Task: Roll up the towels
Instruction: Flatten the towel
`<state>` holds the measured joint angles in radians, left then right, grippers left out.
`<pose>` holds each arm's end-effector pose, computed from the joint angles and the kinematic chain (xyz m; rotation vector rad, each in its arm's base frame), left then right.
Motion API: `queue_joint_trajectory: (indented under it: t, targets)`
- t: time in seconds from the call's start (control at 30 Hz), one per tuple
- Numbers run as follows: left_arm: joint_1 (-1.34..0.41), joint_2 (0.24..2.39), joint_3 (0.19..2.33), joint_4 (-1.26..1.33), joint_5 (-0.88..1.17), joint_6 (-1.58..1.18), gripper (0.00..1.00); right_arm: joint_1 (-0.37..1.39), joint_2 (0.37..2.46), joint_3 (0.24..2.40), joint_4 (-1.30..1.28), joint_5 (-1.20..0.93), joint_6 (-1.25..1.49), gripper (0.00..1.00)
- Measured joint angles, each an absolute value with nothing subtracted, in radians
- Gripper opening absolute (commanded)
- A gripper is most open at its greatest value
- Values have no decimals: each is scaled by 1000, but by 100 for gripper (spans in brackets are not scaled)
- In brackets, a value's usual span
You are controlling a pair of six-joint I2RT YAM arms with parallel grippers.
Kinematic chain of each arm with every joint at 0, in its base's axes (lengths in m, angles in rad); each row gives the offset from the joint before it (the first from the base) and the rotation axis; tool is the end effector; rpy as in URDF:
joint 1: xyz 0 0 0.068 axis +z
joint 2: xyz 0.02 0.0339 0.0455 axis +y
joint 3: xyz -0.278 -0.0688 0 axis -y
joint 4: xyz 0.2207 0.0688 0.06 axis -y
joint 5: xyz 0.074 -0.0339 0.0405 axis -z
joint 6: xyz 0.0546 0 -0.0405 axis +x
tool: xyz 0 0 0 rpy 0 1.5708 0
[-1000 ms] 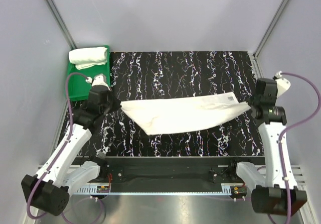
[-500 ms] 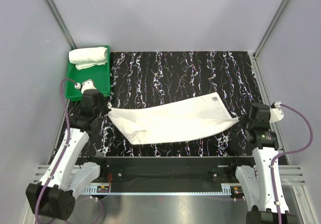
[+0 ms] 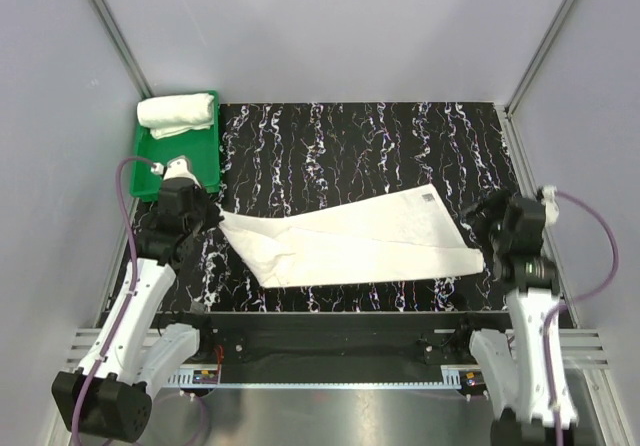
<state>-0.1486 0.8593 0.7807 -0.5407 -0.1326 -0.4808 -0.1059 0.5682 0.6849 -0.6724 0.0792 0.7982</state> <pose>0.1668 -0.0177 0.2922 -0.4361 2.1479 -0.2110 0.1059 -0.0156 0.2806 0.9778 1.9056 0.3242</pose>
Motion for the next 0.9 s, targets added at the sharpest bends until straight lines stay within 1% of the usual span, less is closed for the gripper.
queue_joint_trajectory:
  t: [0.03,0.1,0.17,0.23,0.33,0.43,0.5,0.53,0.6,0.73,0.9]
  targets:
    - [-149,859,781,-540,-123,-476,0,-107,659,728,-645,52,781,80]
    - [-148,862,781,-541,-93,-458,0,-108,891,826,-585,-10,744,74]
    - [-148,878,786,-548,-59,-434,0,-108,1155,939,-508,-75,702,73]
    - [-147,913,807,-567,-30,-400,0,-107,1384,1015,-444,-118,659,75]
    - [-147,945,819,-583,-11,-355,0,-107,1613,1113,-451,-125,601,77]
    - [-147,944,818,-603,-1,-332,0,-97,1805,1279,-525,-112,542,77]
    - [-146,944,818,-601,13,-328,0,-80,1903,1397,-566,-86,510,77]
    - [-146,944,818,-601,23,-327,0,-65,1948,1453,-582,-67,493,80]
    - [-146,945,818,-601,39,-324,0,-33,2008,1525,-600,-35,465,80]
    - [-146,953,818,-601,65,-321,0,26,2077,1601,-661,29,438,81]
    - [-146,953,818,-601,92,-318,0,68,2137,1634,-707,92,427,82]
